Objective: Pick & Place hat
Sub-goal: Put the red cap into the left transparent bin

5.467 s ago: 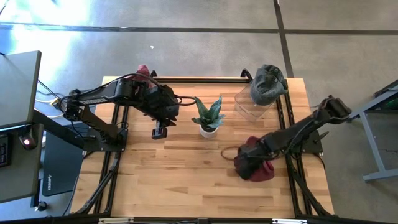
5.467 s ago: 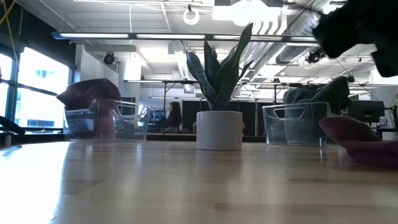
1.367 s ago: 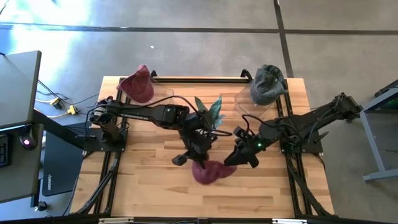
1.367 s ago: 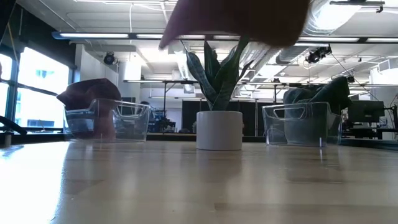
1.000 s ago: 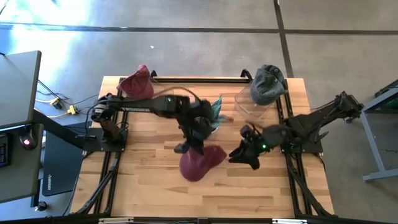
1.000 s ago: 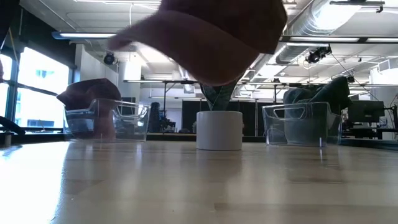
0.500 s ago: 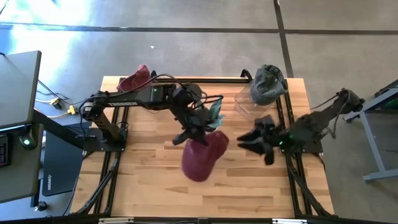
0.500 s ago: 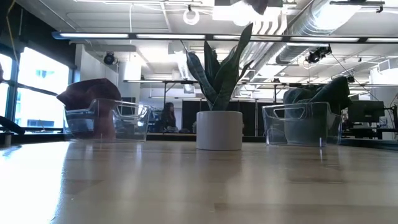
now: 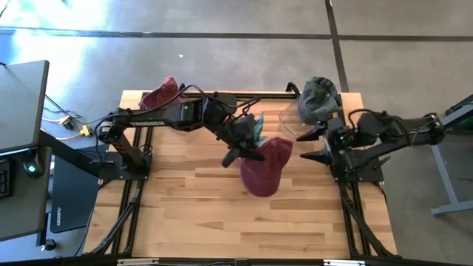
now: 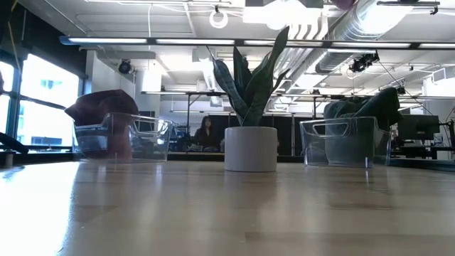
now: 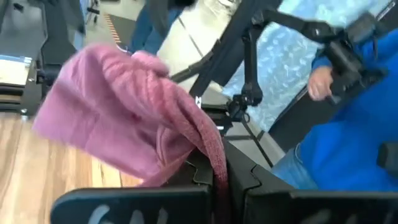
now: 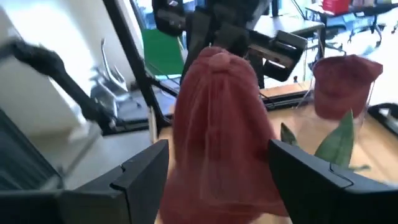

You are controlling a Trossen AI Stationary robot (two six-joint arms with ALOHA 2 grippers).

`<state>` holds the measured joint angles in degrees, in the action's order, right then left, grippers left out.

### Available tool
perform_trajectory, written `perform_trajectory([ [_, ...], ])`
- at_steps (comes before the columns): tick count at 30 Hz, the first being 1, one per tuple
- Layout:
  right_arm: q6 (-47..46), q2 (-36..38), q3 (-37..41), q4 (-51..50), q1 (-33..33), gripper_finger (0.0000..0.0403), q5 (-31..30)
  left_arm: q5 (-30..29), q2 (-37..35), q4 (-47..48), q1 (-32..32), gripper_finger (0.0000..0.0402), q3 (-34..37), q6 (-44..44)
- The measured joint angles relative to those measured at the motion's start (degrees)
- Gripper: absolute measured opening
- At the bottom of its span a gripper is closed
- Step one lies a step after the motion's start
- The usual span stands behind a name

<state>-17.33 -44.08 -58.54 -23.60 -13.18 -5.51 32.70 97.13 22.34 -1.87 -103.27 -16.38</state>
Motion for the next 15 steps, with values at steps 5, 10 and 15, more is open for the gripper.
perform_trajectory([
  [5, 7.96, -3.45, 0.00, 0.39, 5.33, 0.0268, 3.06, -1.06, 1.84, -0.11, 0.02, 0.0000, 0.18, -4.69],
  [10, 11.59, -7.75, 0.00, 2.47, 10.78, 0.0262, 17.41, -1.07, 3.45, -1.93, 0.02, 0.0000, 0.03, -9.10],
  [15, 11.37, -10.62, 0.00, 2.31, 13.72, 0.0242, 28.34, -2.09, 3.42, -1.13, 0.02, 0.0000, -0.02, -9.31],
])
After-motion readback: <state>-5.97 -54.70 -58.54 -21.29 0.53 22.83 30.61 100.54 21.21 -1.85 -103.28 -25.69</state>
